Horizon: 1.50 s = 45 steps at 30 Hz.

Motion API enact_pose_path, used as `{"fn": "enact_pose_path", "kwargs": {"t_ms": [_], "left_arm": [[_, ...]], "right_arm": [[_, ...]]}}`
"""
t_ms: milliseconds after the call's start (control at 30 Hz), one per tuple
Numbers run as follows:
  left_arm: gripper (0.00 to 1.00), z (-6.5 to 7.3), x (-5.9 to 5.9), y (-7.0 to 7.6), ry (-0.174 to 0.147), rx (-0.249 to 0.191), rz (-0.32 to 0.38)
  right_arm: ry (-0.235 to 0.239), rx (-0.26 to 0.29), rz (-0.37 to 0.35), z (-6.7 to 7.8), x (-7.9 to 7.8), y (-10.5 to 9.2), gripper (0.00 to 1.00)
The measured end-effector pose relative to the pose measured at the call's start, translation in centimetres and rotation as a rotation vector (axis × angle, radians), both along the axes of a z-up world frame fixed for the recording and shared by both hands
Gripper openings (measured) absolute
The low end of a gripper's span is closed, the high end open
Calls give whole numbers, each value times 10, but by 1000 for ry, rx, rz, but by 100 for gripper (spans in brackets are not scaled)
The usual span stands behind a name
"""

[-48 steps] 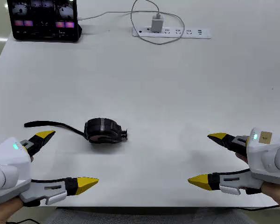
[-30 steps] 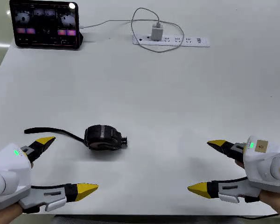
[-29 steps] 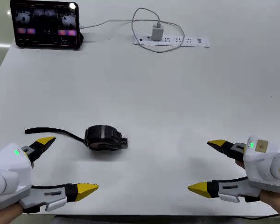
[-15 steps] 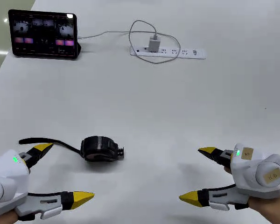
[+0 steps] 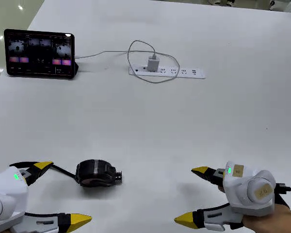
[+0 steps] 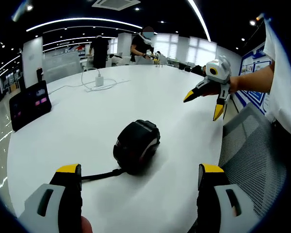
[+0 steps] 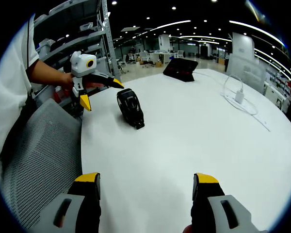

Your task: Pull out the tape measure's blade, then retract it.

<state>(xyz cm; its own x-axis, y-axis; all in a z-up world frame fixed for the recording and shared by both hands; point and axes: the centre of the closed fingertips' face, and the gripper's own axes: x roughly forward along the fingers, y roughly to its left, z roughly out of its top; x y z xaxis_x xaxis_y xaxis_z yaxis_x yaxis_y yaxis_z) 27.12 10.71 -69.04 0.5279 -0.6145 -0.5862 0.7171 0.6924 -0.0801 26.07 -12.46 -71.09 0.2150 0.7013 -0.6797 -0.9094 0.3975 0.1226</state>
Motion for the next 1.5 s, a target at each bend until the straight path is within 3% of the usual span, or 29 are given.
{"fn": "enact_pose_path", "kwargs": {"t_ms": [333,833,1133,1500], "left_arm": [[99,-4,9,-5,-1,31,-47],[99,-16,24,-3,-11,68,-104],[98,-21,31,-4,3,82,-158],[87,-29,38,-7,15,124,-229]], "right_arm": [[-2,-23,63,-7,5,13,77],[10,-6,118,-9,15,37,76],[14,-4,147,-9,20,48,77],[13,-8,184,-10,27,63,77]]}}
